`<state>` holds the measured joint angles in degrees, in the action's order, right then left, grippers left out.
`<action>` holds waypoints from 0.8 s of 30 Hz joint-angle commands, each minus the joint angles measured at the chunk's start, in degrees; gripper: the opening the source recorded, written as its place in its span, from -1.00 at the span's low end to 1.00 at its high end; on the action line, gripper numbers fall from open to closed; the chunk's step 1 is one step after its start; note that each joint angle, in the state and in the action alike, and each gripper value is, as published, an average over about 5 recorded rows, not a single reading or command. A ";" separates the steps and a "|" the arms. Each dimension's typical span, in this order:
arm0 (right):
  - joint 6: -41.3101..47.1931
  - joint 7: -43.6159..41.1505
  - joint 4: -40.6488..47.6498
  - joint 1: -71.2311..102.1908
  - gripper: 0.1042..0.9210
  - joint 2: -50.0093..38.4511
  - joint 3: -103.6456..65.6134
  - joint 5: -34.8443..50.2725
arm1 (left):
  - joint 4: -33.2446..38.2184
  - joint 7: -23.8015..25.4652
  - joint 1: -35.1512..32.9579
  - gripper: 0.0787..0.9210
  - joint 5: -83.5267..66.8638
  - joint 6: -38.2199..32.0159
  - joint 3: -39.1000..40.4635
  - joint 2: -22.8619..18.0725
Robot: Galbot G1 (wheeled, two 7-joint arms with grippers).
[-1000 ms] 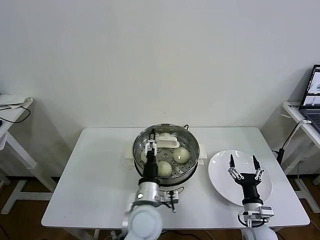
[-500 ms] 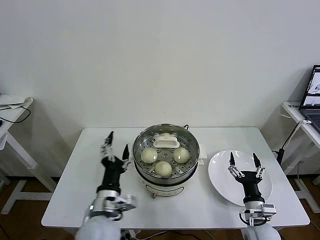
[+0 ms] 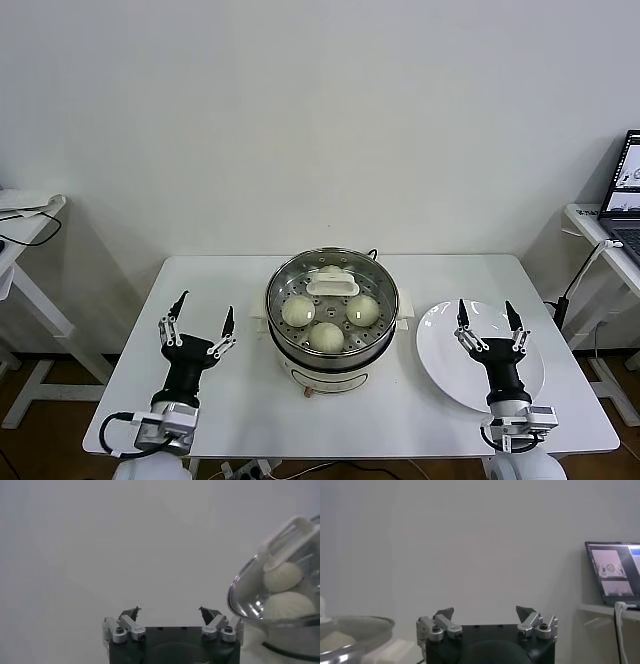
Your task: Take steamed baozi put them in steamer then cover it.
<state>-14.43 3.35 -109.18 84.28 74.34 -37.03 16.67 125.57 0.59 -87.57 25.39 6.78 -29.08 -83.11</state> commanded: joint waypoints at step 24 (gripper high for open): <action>2.36 1.06 -3.34 2.13 0.76 0.92 -0.54 -1.54 | -2.99 -0.10 -5.11 0.77 -12.02 -9.61 -2.59 -0.61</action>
<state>-12.29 4.09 -112.13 86.19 75.25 -37.47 15.76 122.99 0.41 -91.95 14.60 -1.84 -31.76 -83.67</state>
